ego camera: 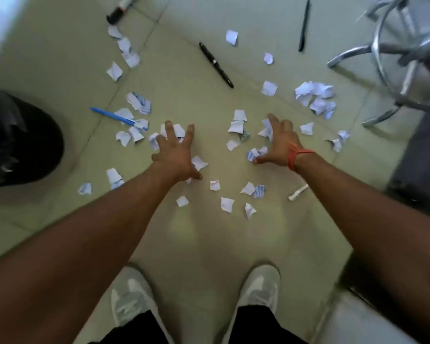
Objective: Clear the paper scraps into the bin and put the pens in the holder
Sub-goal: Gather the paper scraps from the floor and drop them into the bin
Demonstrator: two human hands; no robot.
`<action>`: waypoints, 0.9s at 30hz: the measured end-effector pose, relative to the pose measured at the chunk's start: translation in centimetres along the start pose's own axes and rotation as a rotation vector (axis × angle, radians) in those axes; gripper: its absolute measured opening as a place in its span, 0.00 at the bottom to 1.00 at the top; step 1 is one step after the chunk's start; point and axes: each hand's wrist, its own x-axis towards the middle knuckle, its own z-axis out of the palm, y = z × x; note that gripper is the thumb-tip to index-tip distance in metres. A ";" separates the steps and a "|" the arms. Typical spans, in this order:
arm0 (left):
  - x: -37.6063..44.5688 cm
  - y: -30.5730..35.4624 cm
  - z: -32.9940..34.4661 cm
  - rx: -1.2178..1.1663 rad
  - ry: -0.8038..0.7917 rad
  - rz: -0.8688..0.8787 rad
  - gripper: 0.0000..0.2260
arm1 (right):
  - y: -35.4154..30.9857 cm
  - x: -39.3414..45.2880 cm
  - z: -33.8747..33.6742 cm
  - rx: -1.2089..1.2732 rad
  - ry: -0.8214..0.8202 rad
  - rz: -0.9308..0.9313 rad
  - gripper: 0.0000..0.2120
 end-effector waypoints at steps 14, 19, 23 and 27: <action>3.3 1.0 2.9 0.059 0.346 0.387 0.10 | -6.4 4.0 4.9 -0.121 0.098 -0.569 0.24; 2.6 0.0 -0.5 -0.082 0.306 0.313 0.09 | -8.9 3.7 5.5 -0.138 0.145 -0.569 0.08; -0.7 -3.6 -4.2 -0.313 0.373 0.208 0.06 | -10.9 2.5 4.5 -0.021 0.107 -0.447 0.05; -2.5 -5.9 -7.4 -0.404 0.474 0.157 0.05 | -13.7 1.6 3.1 0.217 0.031 -0.409 0.05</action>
